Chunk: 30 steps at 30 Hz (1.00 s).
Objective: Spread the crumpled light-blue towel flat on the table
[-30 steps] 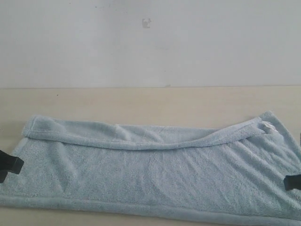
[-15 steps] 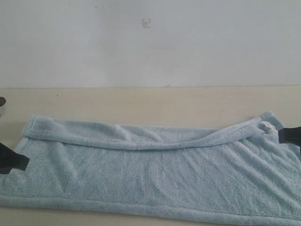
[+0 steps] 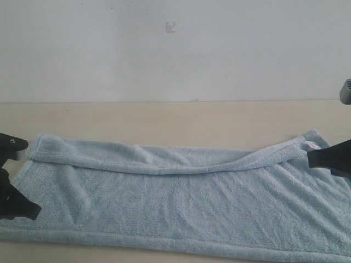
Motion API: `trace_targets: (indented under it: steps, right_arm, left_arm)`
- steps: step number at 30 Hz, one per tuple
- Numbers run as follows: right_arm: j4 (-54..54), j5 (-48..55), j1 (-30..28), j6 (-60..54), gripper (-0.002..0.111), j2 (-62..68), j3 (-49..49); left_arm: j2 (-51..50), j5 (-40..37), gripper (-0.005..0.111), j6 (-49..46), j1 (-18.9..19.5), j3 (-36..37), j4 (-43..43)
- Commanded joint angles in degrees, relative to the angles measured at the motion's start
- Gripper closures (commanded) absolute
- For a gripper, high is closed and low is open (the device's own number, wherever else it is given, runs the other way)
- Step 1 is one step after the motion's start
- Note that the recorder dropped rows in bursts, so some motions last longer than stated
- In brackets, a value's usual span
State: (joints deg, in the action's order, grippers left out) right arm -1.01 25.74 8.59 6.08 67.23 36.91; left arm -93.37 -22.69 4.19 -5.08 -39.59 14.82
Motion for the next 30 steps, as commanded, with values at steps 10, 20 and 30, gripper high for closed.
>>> trace_targets:
  steps: [10,20,30]
  right_arm:
    - [0.02,-0.51,0.09,-0.59,0.108,-0.52,-0.21]
    - [0.02,-0.63,0.09,-0.59,0.108,-0.52,-0.21]
    - [0.02,-0.87,0.09,-0.59,0.108,-0.52,-0.21]
  left_arm:
    - [-1.41,6.18,0.103,12.06,-0.21,0.17,12.75]
    - [-3.35,9.69,0.103,12.06,1.44,0.17,12.86]
    - [-4.97,12.20,0.103,12.50,2.58,0.17,12.62]
